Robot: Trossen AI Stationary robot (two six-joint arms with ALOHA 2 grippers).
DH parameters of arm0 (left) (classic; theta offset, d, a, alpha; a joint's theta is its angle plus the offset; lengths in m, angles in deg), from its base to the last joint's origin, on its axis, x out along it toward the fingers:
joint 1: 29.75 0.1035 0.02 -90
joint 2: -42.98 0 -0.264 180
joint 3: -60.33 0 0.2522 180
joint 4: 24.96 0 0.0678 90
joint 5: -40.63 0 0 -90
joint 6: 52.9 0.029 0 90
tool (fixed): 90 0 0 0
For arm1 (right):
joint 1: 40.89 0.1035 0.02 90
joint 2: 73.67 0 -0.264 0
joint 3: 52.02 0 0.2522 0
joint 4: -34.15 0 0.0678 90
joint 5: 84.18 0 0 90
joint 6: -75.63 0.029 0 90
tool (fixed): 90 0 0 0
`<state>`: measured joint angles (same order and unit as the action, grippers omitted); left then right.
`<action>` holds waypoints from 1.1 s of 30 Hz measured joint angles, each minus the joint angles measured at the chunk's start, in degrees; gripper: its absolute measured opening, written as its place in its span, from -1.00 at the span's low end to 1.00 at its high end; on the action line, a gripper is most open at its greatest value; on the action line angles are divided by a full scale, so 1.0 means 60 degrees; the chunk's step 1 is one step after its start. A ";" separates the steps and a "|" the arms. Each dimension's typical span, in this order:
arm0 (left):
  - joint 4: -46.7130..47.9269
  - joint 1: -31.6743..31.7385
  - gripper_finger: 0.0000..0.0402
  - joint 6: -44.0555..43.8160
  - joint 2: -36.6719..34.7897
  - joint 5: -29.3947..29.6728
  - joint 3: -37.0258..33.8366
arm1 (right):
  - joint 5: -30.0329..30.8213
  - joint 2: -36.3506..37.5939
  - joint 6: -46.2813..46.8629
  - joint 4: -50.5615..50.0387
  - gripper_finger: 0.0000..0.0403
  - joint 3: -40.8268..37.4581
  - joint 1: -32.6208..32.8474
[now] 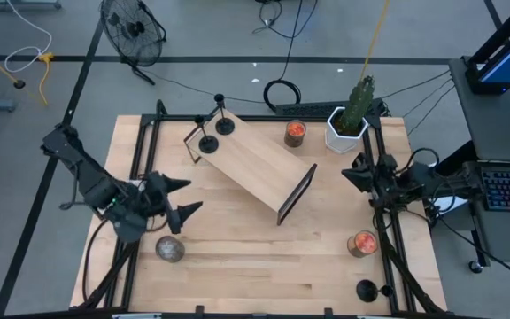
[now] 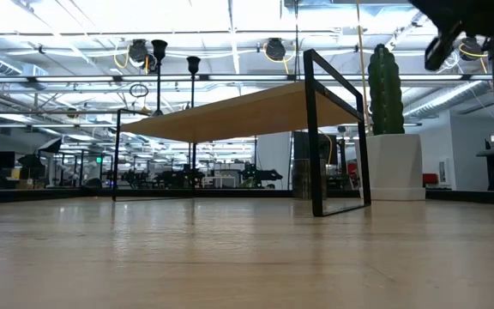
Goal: Pick & Place candle stick holders
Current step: Put the black candle holder on the shelf
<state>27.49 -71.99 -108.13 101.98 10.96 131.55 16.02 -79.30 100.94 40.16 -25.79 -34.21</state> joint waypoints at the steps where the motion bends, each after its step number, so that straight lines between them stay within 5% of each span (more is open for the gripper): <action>1: -0.0037 -0.0125 0.96 -0.0339 -0.0003 0.0156 -0.0220 | 0.0003 -0.0239 -0.0110 -0.0017 -0.98 0.0208 0.0041; 8: -0.1450 -0.0652 0.95 -0.1696 -0.0031 0.0366 -0.2028 | -0.0004 -0.2596 -0.0661 -0.1278 -0.98 0.2469 0.0717; 20: -0.2753 -0.0681 0.95 -0.1663 -0.0031 0.0115 -0.3229 | 0.0006 -0.6751 0.1371 -0.8538 -0.98 0.8246 0.2282; 27: -0.2720 -0.0678 0.95 -0.1819 -0.0031 -0.0001 -0.3484 | -0.1005 -0.8571 0.4683 -1.2283 -0.98 1.0919 0.3195; 33: -0.2685 -0.0681 0.95 -0.1521 -0.0031 0.0337 -0.3484 | -0.2841 -0.9464 0.8253 -1.3401 -0.98 1.1340 0.4321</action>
<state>11.38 -76.07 -117.26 101.79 12.98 110.64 -1.03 -136.08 150.46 -40.25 42.25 -8.28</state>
